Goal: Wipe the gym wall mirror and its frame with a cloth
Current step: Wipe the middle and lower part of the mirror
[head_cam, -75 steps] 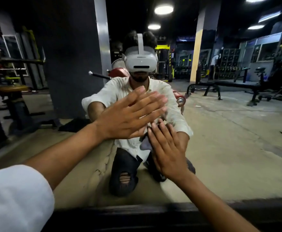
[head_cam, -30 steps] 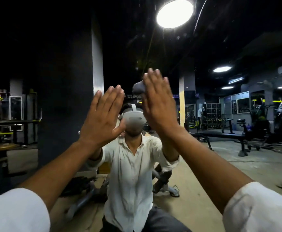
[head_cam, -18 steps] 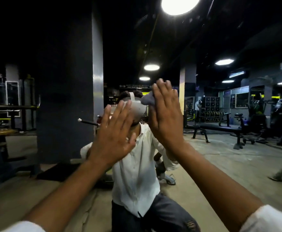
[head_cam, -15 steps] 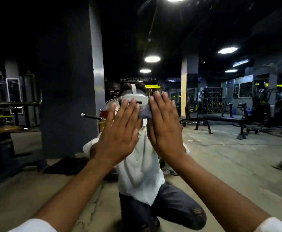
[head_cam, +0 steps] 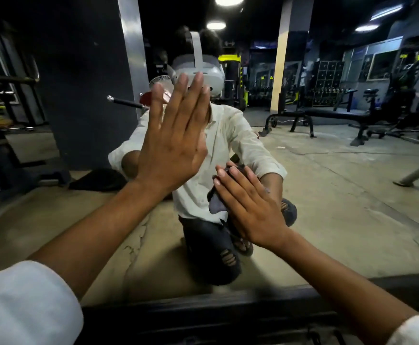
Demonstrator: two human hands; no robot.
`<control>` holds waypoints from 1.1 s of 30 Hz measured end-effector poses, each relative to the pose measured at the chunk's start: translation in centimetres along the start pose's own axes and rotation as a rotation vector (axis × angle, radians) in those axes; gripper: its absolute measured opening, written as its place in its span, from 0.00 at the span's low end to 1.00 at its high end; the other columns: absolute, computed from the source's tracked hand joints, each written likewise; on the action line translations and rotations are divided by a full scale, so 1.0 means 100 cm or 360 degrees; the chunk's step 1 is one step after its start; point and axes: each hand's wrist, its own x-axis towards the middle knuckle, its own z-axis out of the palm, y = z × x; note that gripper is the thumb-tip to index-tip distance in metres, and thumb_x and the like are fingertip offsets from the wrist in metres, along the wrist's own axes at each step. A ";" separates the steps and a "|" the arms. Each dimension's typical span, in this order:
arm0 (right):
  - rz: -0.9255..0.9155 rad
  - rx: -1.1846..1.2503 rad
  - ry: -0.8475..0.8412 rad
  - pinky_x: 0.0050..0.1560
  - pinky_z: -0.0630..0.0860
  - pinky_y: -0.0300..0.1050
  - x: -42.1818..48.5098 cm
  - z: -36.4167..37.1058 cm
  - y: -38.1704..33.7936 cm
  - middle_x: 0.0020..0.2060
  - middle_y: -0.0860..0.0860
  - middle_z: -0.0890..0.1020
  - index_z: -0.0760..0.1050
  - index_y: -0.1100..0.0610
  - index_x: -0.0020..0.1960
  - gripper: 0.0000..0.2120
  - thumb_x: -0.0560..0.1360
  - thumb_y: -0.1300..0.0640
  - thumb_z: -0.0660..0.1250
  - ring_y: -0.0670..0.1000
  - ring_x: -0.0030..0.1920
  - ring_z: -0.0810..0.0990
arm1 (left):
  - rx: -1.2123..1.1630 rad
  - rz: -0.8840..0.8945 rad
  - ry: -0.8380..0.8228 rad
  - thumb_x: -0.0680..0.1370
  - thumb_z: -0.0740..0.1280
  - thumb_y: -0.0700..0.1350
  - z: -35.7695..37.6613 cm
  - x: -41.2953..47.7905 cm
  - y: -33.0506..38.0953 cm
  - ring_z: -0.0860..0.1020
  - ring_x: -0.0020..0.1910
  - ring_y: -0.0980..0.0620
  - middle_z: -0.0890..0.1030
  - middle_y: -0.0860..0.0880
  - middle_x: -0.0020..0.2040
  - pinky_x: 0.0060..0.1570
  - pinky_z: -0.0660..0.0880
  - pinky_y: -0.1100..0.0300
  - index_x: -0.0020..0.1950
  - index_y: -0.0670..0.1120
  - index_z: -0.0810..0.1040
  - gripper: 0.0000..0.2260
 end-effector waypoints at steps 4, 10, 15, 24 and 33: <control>0.0007 -0.0028 0.0046 0.83 0.52 0.61 -0.022 0.007 -0.006 0.82 0.59 0.61 0.61 0.63 0.82 0.30 0.82 0.59 0.62 0.60 0.83 0.57 | 0.0093 0.0162 -0.0109 0.84 0.59 0.47 0.005 -0.027 0.014 0.54 0.86 0.38 0.54 0.38 0.86 0.80 0.52 0.28 0.86 0.38 0.53 0.33; -0.0062 -0.0069 -0.0073 0.83 0.51 0.61 -0.069 0.020 -0.013 0.84 0.57 0.56 0.55 0.61 0.84 0.36 0.80 0.59 0.66 0.59 0.84 0.55 | 0.0152 0.0256 -0.0174 0.84 0.59 0.49 0.012 -0.043 0.025 0.51 0.86 0.38 0.51 0.39 0.87 0.82 0.48 0.31 0.87 0.39 0.50 0.35; -0.0405 -0.0172 -0.0351 0.83 0.52 0.60 -0.110 0.016 0.006 0.85 0.57 0.54 0.53 0.60 0.85 0.32 0.84 0.57 0.58 0.58 0.85 0.53 | 0.0111 0.0220 -0.0130 0.82 0.61 0.49 0.012 -0.039 0.026 0.53 0.86 0.39 0.53 0.39 0.86 0.82 0.48 0.32 0.87 0.39 0.53 0.36; 0.0388 0.0028 0.0195 0.82 0.54 0.65 -0.022 -0.072 0.105 0.83 0.61 0.57 0.59 0.65 0.82 0.32 0.81 0.61 0.65 0.61 0.84 0.53 | -0.0028 0.0269 0.0005 0.79 0.64 0.48 -0.014 0.017 0.022 0.66 0.80 0.38 0.68 0.39 0.80 0.80 0.58 0.38 0.75 0.39 0.73 0.25; 0.0509 -0.0037 0.0670 0.84 0.50 0.60 0.136 -0.117 0.160 0.84 0.57 0.56 0.58 0.62 0.84 0.28 0.86 0.59 0.61 0.56 0.85 0.51 | 0.0105 -0.0080 0.0102 0.87 0.52 0.54 -0.001 0.139 0.045 0.46 0.87 0.43 0.47 0.42 0.88 0.83 0.49 0.37 0.88 0.42 0.47 0.32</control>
